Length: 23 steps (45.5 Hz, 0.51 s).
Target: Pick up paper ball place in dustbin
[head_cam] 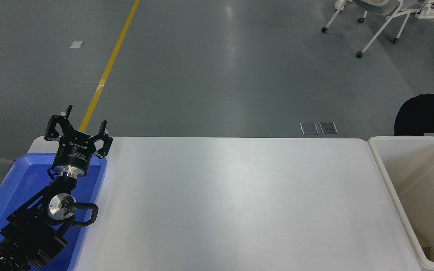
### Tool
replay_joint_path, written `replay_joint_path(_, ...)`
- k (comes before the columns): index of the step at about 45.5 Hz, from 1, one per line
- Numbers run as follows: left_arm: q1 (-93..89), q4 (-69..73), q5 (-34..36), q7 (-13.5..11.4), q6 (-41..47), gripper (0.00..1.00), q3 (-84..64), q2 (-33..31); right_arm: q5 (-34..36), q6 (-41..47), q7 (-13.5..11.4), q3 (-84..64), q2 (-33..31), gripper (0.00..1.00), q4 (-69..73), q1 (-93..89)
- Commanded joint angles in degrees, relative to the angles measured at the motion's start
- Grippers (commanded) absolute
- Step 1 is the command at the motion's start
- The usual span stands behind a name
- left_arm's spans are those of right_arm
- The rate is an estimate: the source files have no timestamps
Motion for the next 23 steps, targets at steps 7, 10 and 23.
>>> replay_joint_path(7,0.0,0.0,0.0,0.0,0.0,0.98,0.0,0.0,0.1,-3.4,0.0,1.8,0.8,0.84,-0.6,-1.0)
replay_joint_path(10,0.0,0.0,0.0,0.0,0.0,0.98,0.0,0.0,0.1,-3.4,0.1,2.0,0.8,0.96,-0.6,-0.9)
replay_joint_path(23,0.0,0.0,0.0,0.0,0.0,0.98,0.0,0.0,0.1,-2.7,0.1,13.0,1.1,1.00,0.4,-0.5)
